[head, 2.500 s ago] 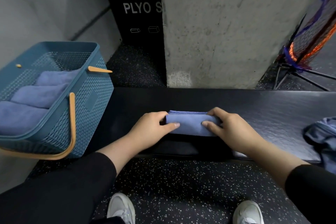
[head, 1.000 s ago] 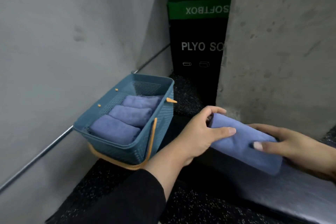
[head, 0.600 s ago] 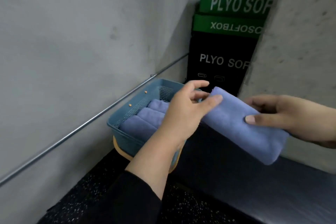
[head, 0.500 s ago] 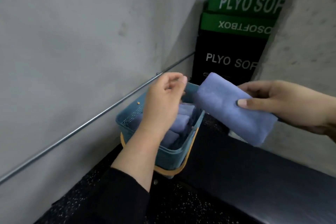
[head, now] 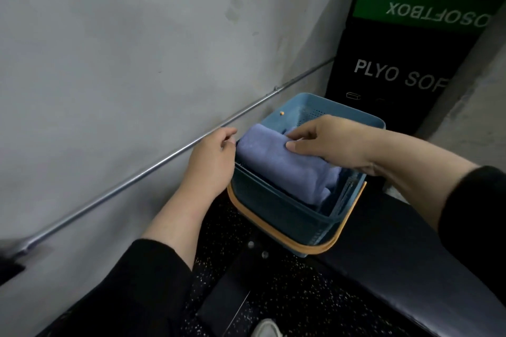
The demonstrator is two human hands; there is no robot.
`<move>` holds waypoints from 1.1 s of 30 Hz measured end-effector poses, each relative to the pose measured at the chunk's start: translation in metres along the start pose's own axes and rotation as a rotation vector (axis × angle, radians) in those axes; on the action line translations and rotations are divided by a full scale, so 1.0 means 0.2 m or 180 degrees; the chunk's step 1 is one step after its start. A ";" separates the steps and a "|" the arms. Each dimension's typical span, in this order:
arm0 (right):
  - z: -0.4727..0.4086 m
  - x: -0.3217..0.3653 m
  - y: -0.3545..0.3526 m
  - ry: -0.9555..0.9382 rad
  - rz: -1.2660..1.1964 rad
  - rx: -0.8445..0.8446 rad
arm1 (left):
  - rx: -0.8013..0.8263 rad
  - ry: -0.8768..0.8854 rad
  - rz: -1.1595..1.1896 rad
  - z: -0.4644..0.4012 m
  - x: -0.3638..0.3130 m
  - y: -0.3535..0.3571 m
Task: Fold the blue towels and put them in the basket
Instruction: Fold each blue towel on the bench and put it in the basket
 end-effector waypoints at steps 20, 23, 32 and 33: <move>0.18 -0.03 0.08 -0.1283 0.0495 -0.0542 | 0.0100 0.0696 -0.0440 0.02 -0.15 0.06; 0.21 -0.07 0.02 -0.0971 0.0098 -0.0721 | 0.0007 0.0920 -0.0480 0.03 -0.21 0.06; 0.29 -0.11 -0.04 -0.0916 0.0049 -0.0964 | -0.0200 0.1238 -0.0371 0.10 -0.42 0.11; 0.32 -0.13 -0.07 -0.0885 0.0003 -0.1097 | -0.0292 0.1293 -0.0227 0.11 -0.46 0.12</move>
Point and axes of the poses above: each hand's wrist, its own z-axis away from the middle knuckle, its own y-axis out of the palm, x = y × z, the point moved 8 cm from there along -z, towards the middle knuckle, and after that the axes turned 2 degrees about -x, right-handed, at the moved point
